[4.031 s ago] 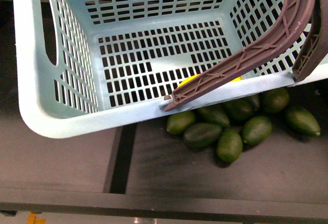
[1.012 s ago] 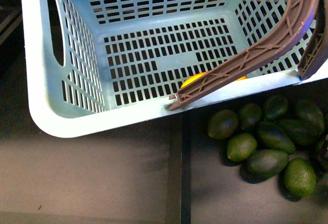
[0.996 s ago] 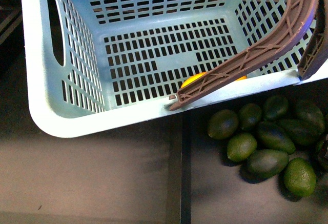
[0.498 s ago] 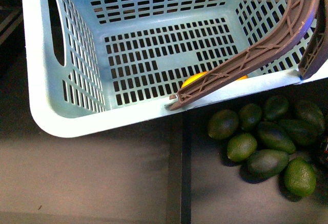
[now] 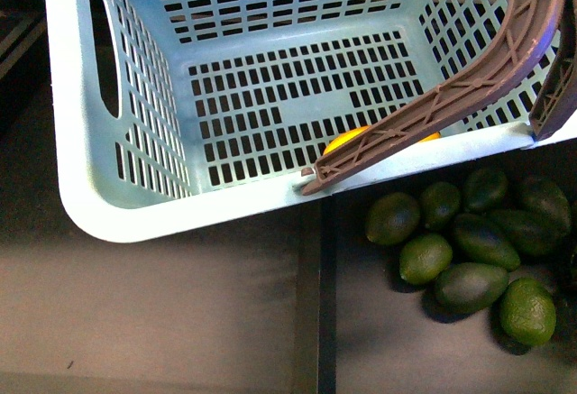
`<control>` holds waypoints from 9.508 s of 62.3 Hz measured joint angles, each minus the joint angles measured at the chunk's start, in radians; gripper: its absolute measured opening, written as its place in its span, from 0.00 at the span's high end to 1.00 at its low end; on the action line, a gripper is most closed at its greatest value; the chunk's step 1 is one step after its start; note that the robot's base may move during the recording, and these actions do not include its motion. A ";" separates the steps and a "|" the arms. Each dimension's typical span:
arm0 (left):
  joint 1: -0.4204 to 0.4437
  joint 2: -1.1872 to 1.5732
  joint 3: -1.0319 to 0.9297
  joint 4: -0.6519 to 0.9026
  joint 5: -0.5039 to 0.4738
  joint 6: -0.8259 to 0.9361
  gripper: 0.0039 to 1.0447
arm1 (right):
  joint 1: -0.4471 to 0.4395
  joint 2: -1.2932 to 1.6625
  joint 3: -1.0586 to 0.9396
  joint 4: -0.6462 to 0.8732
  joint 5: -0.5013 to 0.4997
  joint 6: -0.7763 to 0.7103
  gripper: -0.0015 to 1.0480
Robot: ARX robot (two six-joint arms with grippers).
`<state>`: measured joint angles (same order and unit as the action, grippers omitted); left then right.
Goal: Pick mango and avocado into basket
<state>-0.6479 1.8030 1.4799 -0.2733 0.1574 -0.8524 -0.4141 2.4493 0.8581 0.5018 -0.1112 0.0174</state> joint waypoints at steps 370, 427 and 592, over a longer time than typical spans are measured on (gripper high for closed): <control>0.000 0.000 0.000 0.000 -0.003 -0.001 0.75 | 0.416 -2.443 -0.841 -0.500 0.112 -0.024 0.44; 0.247 0.064 -0.085 0.064 -0.522 -0.615 0.85 | 0.416 -2.444 -0.841 -0.500 0.111 -0.024 0.08; 0.569 -0.698 -1.384 1.272 -0.229 0.835 0.98 | 0.416 -2.444 -0.841 -0.500 0.111 -0.024 0.08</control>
<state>-0.0788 1.1046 0.0959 0.9989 -0.0719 -0.0177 0.0017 0.0051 0.0174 0.0013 0.0002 -0.0063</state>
